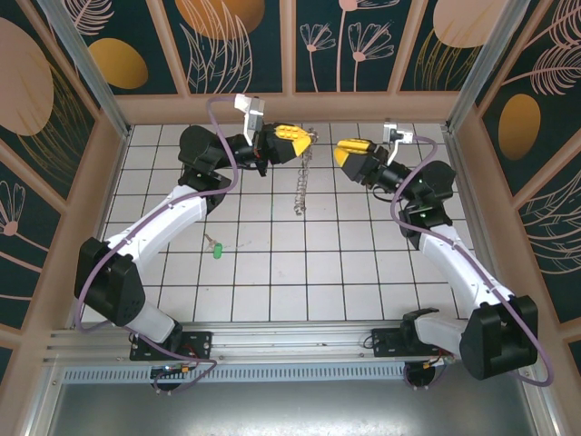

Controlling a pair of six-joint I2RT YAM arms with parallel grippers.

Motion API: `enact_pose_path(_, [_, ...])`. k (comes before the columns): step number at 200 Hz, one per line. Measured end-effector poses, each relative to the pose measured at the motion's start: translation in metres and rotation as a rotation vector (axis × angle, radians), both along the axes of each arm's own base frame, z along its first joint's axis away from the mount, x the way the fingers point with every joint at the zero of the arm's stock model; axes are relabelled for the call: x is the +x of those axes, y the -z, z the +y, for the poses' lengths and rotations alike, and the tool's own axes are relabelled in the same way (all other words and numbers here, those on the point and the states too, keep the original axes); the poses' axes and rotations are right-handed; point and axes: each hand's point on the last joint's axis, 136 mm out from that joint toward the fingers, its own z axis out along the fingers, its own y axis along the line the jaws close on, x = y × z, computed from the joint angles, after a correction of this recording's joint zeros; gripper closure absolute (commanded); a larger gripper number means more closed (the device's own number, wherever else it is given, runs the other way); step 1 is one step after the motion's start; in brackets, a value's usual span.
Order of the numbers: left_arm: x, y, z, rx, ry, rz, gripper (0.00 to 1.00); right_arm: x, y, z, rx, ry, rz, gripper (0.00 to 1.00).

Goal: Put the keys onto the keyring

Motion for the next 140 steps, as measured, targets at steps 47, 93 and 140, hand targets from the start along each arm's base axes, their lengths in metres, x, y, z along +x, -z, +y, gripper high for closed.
enact_pose_path(47, [0.01,0.016,-0.006,0.073,-0.02,0.046,1.0,-0.011,-0.015,0.005,-0.005,-0.023,-0.052,0.59])
enact_pose_path(93, [0.016,0.019,-0.011,0.145,-0.034,0.038,1.0,-0.023,-0.024,0.01,-0.034,-0.063,-0.095,0.6])
enact_pose_path(140, [0.025,0.027,-0.02,0.24,-0.007,0.024,1.0,-0.024,-0.024,0.014,-0.064,-0.099,-0.105,0.65])
